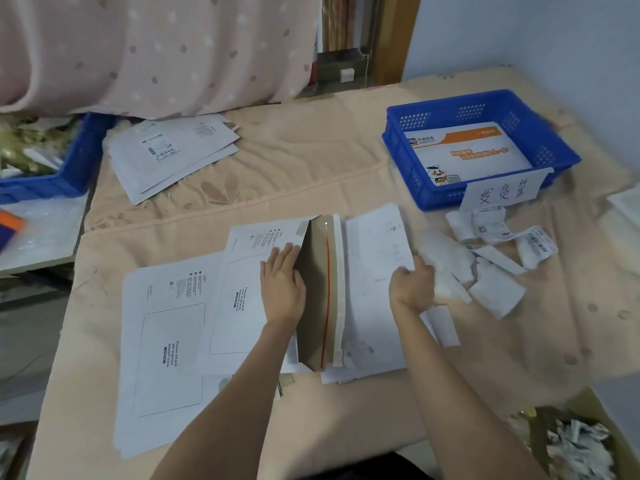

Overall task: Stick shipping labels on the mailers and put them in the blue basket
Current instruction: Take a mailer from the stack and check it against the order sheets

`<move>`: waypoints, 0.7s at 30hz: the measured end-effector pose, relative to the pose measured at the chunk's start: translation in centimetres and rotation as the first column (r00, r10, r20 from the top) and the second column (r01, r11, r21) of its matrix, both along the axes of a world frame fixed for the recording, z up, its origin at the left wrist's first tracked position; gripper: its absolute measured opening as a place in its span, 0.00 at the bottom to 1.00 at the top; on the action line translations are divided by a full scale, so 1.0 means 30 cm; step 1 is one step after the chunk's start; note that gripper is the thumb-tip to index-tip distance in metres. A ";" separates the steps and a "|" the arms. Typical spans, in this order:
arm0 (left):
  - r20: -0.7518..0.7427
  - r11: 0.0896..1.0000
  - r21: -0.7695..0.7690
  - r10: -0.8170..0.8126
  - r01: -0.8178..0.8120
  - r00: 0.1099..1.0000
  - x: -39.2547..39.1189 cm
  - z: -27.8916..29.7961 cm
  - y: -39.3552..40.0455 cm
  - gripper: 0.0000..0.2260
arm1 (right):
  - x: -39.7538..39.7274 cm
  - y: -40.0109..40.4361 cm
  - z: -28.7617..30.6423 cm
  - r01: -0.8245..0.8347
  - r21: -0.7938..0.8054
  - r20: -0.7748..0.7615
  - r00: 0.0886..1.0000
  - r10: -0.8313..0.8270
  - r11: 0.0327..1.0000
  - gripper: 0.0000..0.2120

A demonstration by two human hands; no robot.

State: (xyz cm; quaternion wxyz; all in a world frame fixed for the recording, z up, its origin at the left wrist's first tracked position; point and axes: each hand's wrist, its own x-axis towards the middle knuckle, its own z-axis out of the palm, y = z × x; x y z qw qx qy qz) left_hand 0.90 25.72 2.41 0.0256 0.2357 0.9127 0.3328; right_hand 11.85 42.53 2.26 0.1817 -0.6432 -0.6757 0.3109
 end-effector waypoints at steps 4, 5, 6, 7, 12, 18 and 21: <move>0.027 0.999 -0.044 0.005 -0.004 1.000 0.004 -0.008 0.007 0.22 | -0.016 -0.002 0.049 -0.007 0.019 -0.035 0.999 0.008 1.000 0.19; 0.031 0.999 -0.050 0.007 -0.005 0.999 0.004 -0.007 0.008 0.22 | -0.019 0.000 0.059 0.017 0.013 -0.060 0.998 -0.016 1.000 0.18; 0.033 0.999 -0.054 0.008 -0.006 0.999 0.004 -0.005 0.008 0.22 | -0.020 0.004 0.067 0.047 0.004 -0.091 0.995 -0.047 0.999 0.18; 0.033 0.998 -0.056 0.011 -0.010 0.999 0.004 -0.003 0.007 0.22 | -0.020 0.009 0.075 0.089 -0.006 -0.122 0.989 -0.089 0.996 0.18; 0.060 0.994 -0.096 0.049 -0.043 0.997 -0.018 0.002 -0.006 0.23 | -0.010 0.053 0.104 0.318 -0.085 -0.350 0.878 -0.327 0.944 0.14; 0.086 0.983 -0.174 0.073 -0.057 0.994 -0.031 -0.021 -0.009 0.25 | 0.000 0.038 0.114 0.364 -0.161 -0.428 0.812 -0.397 0.917 0.13; 0.092 0.981 -0.188 0.066 -0.047 0.994 -0.038 -0.024 -0.015 0.25 | 0.007 0.045 0.124 0.372 -0.190 -0.462 0.782 -0.418 0.908 0.13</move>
